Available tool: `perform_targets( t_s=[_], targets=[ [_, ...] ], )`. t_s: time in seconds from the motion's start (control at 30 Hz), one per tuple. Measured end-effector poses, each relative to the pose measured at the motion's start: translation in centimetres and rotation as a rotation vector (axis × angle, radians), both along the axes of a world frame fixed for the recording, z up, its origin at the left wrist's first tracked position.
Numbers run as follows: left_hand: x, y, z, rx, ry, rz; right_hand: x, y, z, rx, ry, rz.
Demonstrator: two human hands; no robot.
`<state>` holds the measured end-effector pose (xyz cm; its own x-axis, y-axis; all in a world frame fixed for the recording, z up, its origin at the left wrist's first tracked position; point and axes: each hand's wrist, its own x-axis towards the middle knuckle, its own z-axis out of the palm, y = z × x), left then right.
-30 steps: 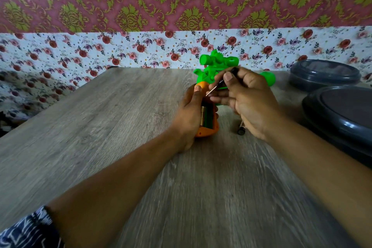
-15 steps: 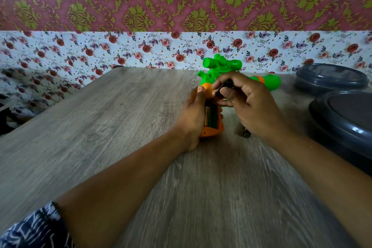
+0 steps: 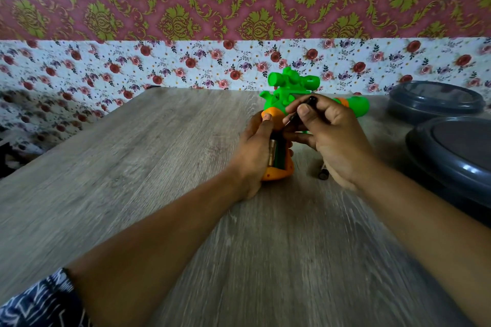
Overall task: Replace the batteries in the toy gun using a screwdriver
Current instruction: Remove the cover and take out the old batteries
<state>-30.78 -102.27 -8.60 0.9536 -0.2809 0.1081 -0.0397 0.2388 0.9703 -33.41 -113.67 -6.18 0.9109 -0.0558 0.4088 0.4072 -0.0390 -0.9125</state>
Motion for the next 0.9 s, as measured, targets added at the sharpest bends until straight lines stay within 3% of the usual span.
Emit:
perform_targets(
  t_s=[0.2,0.47,0.67,0.8,0.9],
  targets=[
    [0.0,0.0,-0.1,-0.007,-0.036,-0.032,0.1,-0.1,-0.1,0.056,0.075,0.007],
    [1.3,-0.1,-0.5,-0.03,0.101,0.034,-0.1,0.5,-0.5,-0.12,-0.08,-0.145],
    [1.7,-0.1,-0.8,-0.01,0.154,0.022,-2.1,-1.4,1.9,-0.451,-0.241,-0.219],
    [1.6,-0.2,-0.4,-0.032,0.186,0.076,-4.4,-1.0,-1.1,-0.738,-0.336,-0.54],
    [1.0,-0.6,-0.2,-0.074,0.233,0.066,-4.0,0.2,-2.3,-1.161,-0.443,-0.852]
  ],
)
